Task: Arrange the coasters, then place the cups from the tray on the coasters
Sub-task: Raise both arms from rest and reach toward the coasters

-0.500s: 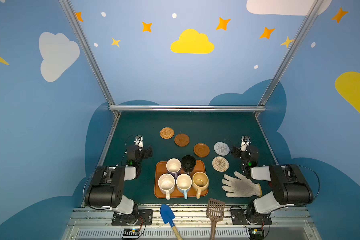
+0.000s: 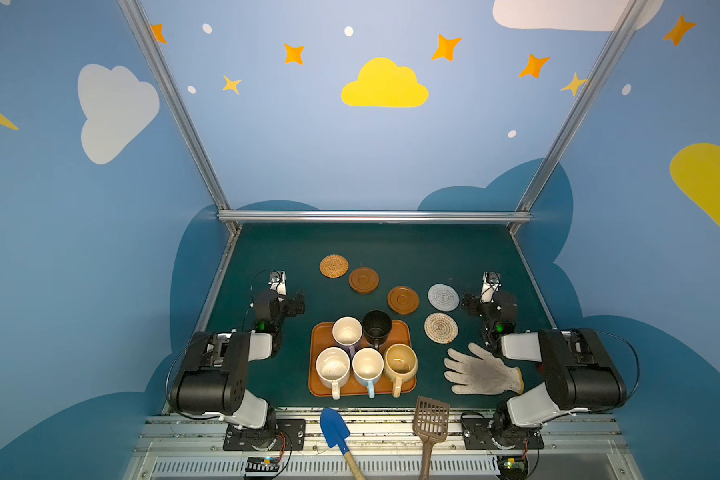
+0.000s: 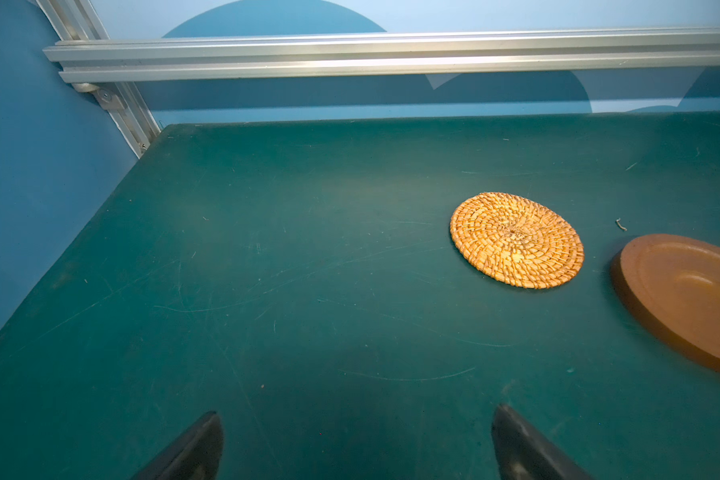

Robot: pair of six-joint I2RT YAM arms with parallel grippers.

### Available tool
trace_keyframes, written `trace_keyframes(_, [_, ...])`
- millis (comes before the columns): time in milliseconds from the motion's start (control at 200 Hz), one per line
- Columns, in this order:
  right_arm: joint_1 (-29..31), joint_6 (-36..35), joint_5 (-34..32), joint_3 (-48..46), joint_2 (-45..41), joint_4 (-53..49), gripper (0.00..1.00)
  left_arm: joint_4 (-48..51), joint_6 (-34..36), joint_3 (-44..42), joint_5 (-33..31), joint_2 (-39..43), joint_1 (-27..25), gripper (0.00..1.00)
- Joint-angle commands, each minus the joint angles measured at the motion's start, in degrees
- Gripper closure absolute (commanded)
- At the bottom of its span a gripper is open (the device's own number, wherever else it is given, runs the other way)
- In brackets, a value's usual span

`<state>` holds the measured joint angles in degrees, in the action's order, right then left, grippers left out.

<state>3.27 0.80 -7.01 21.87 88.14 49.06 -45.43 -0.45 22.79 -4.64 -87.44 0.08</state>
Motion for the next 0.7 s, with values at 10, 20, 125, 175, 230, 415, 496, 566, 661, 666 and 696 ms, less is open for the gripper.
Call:
trace_keyframes(10, [0.15, -0.18, -0.05, 0.33, -0.69, 0.08, 0.03, 0.76, -0.39, 0.80, 0.51, -0.28, 0.24, 0.00])
trace_keyframes(20, [0.09, -0.18, -0.10, 0.29, -0.69, 0.07, 0.03, 0.75, -0.42, 0.87, 0.51, -0.30, 0.29, 0.00])
trace_keyframes(125, [0.12, -0.20, -0.11, 0.29, -0.56, 0.07, 0.03, 0.79, -0.41, 0.79, 0.54, -0.28, 0.28, 0.00])
trace_keyframes(175, [0.12, -0.18, -0.11, 0.30, -0.60, 0.00, 0.03, 0.75, -0.36, 0.79, 0.52, -0.28, 0.27, 0.00])
trace_keyframes(230, [0.08, -0.23, -0.11, 0.28, -0.60, 0.03, 0.03, 0.71, -0.42, 0.78, 0.56, -0.29, 0.23, 0.00])
trace_keyframes(415, [0.11, -0.10, -0.60, 0.14, -1.08, 0.65, 0.03, 0.26, -0.29, 0.56, 0.85, 0.43, 0.14, 0.00])
trace_keyframes(496, [0.27, -0.51, -0.15, 0.89, -4.62, -3.77, 0.03, 4.48, 0.15, 1.81, -0.05, 3.65, -0.10, 0.00])
trace_keyframes(566, [0.40, -0.19, 0.96, 3.81, -9.91, -14.73, 0.03, 13.27, 0.23, 4.93, -1.10, 8.15, -0.53, 0.00])
trace_keyframes(661, [0.43, 2.62, 1.49, 7.76, -15.52, -26.64, 0.03, 26.88, -6.50, 12.21, -4.56, 13.24, -0.93, 0.00])
trace_keyframes(666, [0.47, 2.71, 1.61, 7.98, -15.79, -27.08, 0.03, 27.41, -6.50, 12.60, -4.39, 13.38, -0.86, 0.00])
trace_keyframes(696, [0.48, 3.86, 2.35, 9.01, -17.09, -29.56, 0.03, 30.82, -7.42, 15.07, -2.68, 14.13, -0.93, 0.00])
